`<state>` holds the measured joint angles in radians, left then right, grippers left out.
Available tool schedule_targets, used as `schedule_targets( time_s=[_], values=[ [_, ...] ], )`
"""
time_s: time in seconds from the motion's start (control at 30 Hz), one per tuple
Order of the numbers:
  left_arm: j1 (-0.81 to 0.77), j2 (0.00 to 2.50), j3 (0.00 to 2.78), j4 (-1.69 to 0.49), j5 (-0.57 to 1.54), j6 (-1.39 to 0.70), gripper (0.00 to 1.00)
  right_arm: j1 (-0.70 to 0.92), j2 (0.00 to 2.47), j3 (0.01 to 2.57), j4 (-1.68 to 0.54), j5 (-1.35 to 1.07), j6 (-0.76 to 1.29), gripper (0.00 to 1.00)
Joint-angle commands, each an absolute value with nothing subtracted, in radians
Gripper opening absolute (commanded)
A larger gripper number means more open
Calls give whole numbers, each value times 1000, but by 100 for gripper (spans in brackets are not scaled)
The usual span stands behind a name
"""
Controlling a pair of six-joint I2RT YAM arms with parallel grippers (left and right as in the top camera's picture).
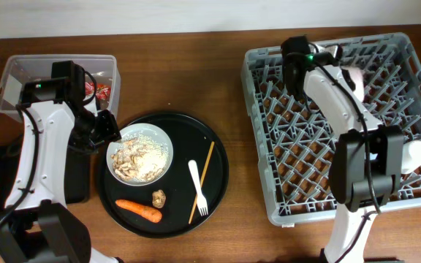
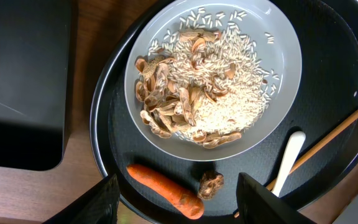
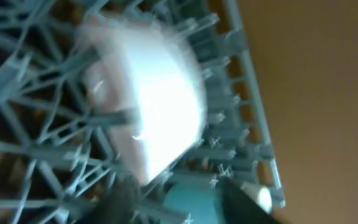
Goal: Sort waste into correct bins and load items into the dishwasher rack
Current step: 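Carry the pink bowl with the right gripper into the rack and release, then move the left gripper to the rice plate and the right gripper back toward the tray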
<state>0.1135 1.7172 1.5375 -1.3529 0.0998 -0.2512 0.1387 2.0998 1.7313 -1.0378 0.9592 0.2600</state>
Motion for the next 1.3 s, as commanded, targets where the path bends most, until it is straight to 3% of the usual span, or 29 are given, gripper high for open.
schedule_targets(
  time_s=[0.0,0.1,0.23,0.37,0.57,0.63,0.9,1.27],
  values=[
    [114,1722,1545,-1350,96,-246,60,148,2101,1734,-1072,885,280,87],
    [114,1722,1545,-1353,97,-246,60,150,2049,1734,-1103,869,350,97],
    [114,1722,1545,-1353,97,-246,60,149,1916,1734,-1107,722,349,98],
    [114,1722,1545,-1358,97,-246,60,149,1782,1734,-1132,474,329,99],
    [83,1722,1545,-1371,97,-246,60,151,1701,1734,-1262,-106,123,99],
    [54,1722,1545,-1366,97,-246,60,151,1705,1733,-1311,-192,96,99],
    [-150,1748,1536,-1215,99,-306,60,149,1706,1733,-1467,-20,97,99],
    [-312,1962,1536,-1116,88,-528,59,149,1706,1733,-1477,-18,97,99]
  ],
)
